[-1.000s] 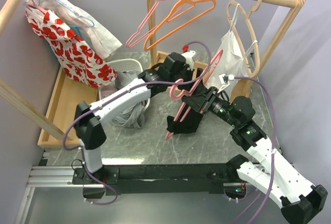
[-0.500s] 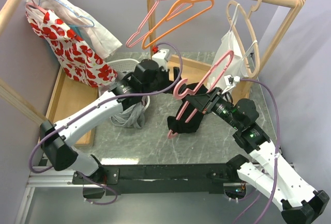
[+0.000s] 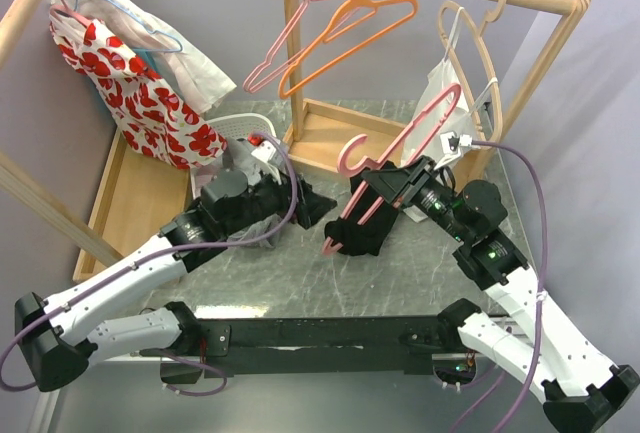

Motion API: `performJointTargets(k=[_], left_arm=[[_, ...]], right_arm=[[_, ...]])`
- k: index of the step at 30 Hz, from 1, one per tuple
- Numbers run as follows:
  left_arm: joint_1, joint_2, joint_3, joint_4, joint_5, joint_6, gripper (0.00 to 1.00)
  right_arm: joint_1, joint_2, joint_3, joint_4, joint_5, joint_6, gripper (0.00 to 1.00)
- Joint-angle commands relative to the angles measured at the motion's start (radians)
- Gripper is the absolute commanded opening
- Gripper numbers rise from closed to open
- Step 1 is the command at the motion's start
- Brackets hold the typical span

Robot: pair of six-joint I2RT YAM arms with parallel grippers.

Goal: Remove the tank top from the hanger

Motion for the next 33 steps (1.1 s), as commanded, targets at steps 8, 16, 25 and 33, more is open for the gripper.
performJointTargets(k=[8, 16, 25, 33], left_arm=[[-0.155, 0.090, 0.046, 0.129, 0.127, 0.012, 0.89], [-0.193, 0.131, 0.048, 0.063, 0.043, 0.017, 0.72], [-0.205, 0.095, -0.002, 0.000, -0.091, -0.022, 0.32], [-0.213, 0.024, -0.065, -0.078, -0.140, -0.060, 0.34]], right_arm=[[-0.007, 0.042, 0.076, 0.036, 0.028, -0.018, 0.02], [-0.012, 0.050, 0.109, 0.025, 0.029, -0.033, 0.02], [-0.018, 0.048, 0.139, -0.007, 0.057, -0.075, 0.02], [-0.024, 0.053, 0.165, -0.024, 0.061, -0.099, 0.02]])
